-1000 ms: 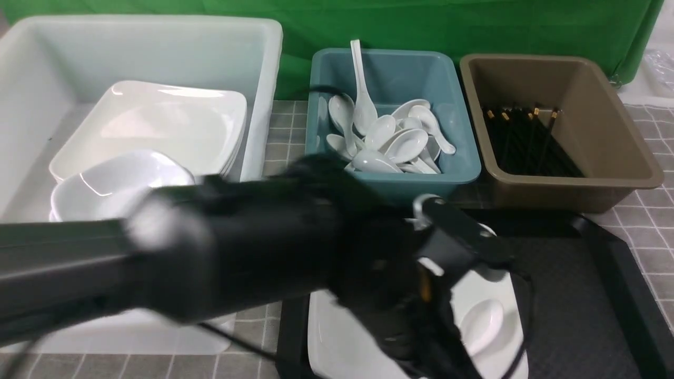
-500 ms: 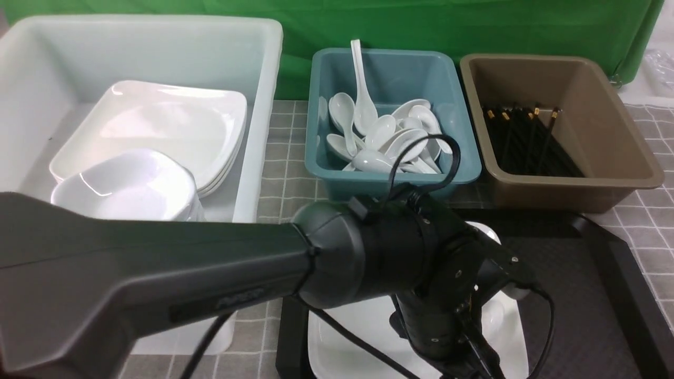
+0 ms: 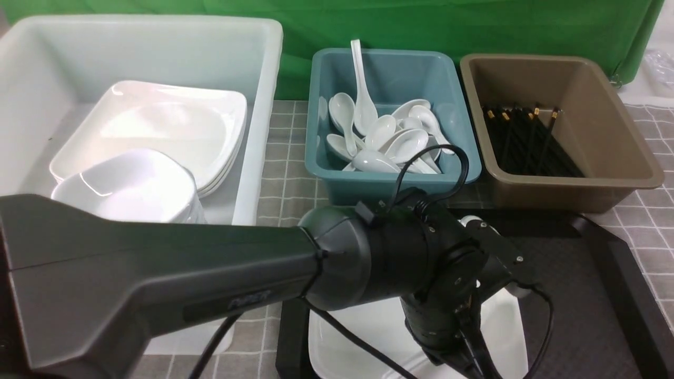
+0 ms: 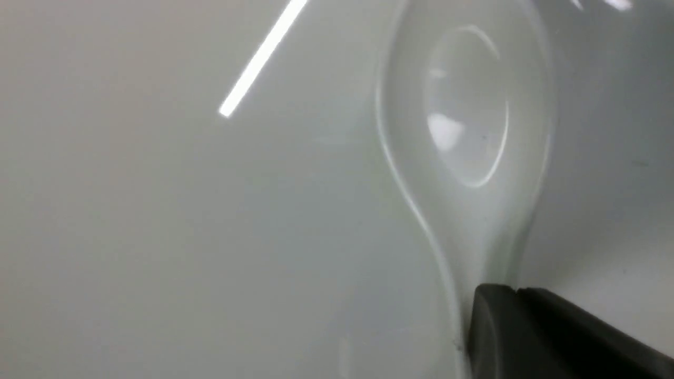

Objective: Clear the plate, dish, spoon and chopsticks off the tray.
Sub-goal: Use the left arm to grab a soup spoon from the plate, then use the left arm to put the soup spoon into the small storage box in the middle

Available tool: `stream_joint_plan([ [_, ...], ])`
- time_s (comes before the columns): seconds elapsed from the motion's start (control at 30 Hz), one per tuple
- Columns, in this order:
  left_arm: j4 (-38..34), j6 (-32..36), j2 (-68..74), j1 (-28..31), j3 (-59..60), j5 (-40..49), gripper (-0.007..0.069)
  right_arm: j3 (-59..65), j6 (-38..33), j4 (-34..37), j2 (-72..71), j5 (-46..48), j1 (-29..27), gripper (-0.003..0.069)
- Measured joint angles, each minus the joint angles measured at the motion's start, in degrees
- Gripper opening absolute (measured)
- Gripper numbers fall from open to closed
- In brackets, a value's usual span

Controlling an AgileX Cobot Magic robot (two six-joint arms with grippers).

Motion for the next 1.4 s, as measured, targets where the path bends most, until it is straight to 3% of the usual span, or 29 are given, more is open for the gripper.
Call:
stream_joint_plan([
  [0.43,0.51,1.34,-3.53,0.0,0.0,1.8,0.0019,0.0,0.0,-0.05,0.0,0.0,0.0,0.0207],
  [0.6,3.94,2.01,-8.7,0.98,-3.42,3.1,0.0019,0.0,0.0,-0.1,0.0,0.0,0.0,0.0213],
  [0.77,5.63,3.53,-9.61,7.85,-14.68,1.62,0.0019,0.0,0.0,-0.1,0.0,-0.06,0.0,0.0216],
  [0.97,4.59,5.07,0.22,21.02,-31.97,-6.97,0.0027,0.0,1.48,0.05,0.0,-0.06,0.0,0.0216],
  [1.1,4.33,6.73,7.65,24.74,-35.58,-11.45,0.0118,0.0,1.85,1.38,0.0,-0.06,0.0,0.0217],
  [1.2,4.26,6.81,10.79,25.9,-35.87,-11.4,0.0261,0.0,1.91,2.82,0.0,-0.06,0.0,0.0217],
  [1.3,4.2,6.81,11.29,26.45,-35.87,-8.79,0.0421,0.0,1.79,3.38,0.0,-0.06,0.0,0.0217],
  [1.4,4.13,6.94,8.23,26.37,-35.87,-2.71,0.0482,0.0,1.61,3.38,0.0,-0.25,0.0,0.0217],
])
